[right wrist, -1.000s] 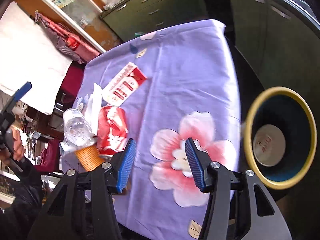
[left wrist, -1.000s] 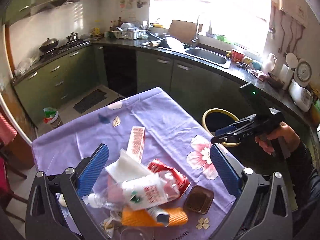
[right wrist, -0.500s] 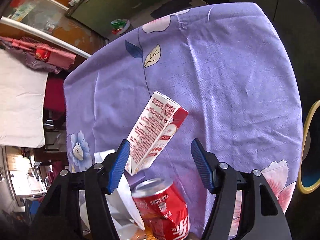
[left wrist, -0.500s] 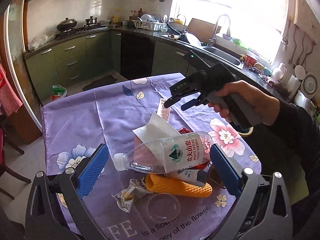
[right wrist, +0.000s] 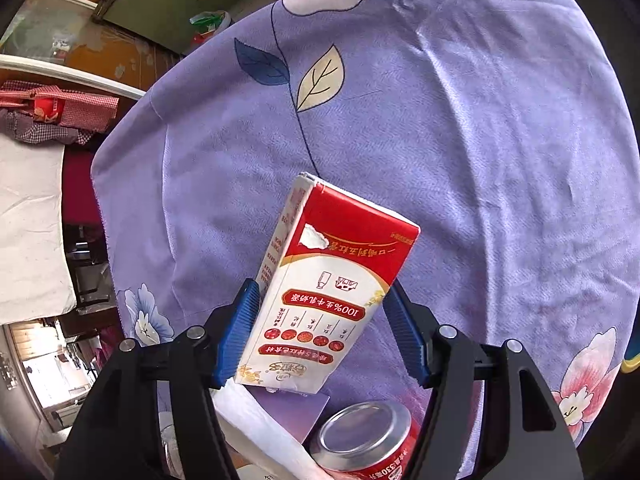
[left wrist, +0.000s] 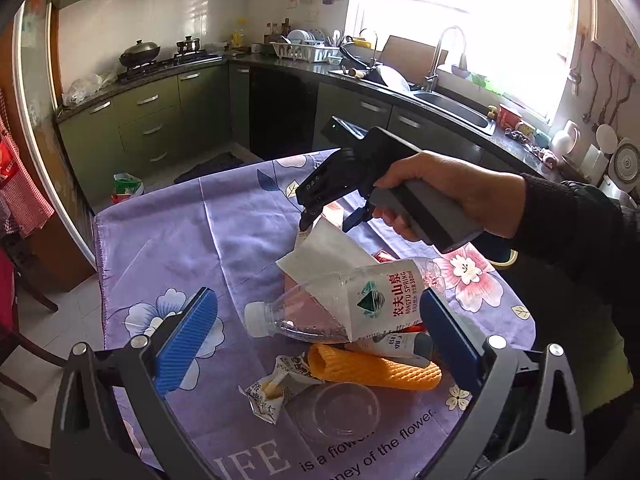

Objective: Collect trash
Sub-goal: 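Carry the milk carton over the bin and open the right gripper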

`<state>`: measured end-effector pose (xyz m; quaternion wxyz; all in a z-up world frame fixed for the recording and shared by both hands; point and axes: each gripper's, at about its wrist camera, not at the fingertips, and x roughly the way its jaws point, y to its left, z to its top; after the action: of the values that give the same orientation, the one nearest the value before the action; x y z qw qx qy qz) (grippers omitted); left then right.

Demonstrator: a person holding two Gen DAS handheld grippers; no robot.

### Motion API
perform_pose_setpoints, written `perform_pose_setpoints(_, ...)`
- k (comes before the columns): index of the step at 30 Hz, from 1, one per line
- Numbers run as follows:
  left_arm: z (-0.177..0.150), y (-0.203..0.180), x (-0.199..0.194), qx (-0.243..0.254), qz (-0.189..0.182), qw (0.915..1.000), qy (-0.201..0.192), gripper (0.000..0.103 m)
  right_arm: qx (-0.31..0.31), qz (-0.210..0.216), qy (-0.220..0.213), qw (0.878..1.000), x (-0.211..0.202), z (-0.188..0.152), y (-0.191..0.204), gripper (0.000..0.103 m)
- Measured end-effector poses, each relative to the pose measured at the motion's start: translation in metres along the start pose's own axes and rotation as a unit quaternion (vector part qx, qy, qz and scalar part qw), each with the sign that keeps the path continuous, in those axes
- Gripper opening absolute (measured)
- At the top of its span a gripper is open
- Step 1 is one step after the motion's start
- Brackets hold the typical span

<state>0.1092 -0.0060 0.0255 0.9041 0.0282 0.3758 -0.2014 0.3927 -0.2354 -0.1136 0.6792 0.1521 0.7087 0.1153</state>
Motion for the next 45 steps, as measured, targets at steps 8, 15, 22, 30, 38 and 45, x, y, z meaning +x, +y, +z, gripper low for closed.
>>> perform_pose_setpoints(8,-0.002,0.002,-0.001,-0.004,-0.006,1.0,-0.001,0.096,-0.047,-0.016,-0.029,0.998,-0.004,0.004,0.012,0.053)
perform_pose_setpoints(15,-0.002,-0.002,-0.005,-0.007,-0.008,0.9999,-0.009,0.096,-0.079,-0.032,-0.08,0.993,-0.041,0.008,0.011,0.053)
perform_pose_setpoints(22,-0.004,-0.002,-0.008,-0.025,-0.01,0.9994,-0.024,0.096,-0.121,-0.03,-0.138,0.983,-0.112,-0.035,-0.022,0.053)
perform_pose_setpoints(30,-0.009,-0.006,-0.009,-0.051,-0.013,0.9974,-0.05,0.096,-0.053,-0.078,-0.198,0.976,-0.188,-0.087,-0.181,0.053)
perform_pose_setpoints(38,-0.012,-0.02,-0.008,-0.054,-0.006,0.9964,-0.065,0.096,0.06,-0.162,-0.184,0.968,-0.169,-0.085,-0.343,0.053)
perform_pose_setpoints(45,-0.01,-0.026,-0.009,-0.047,0.008,0.9971,-0.059,0.096,0.097,-0.178,-0.15,0.968,-0.134,-0.069,-0.405,0.053)
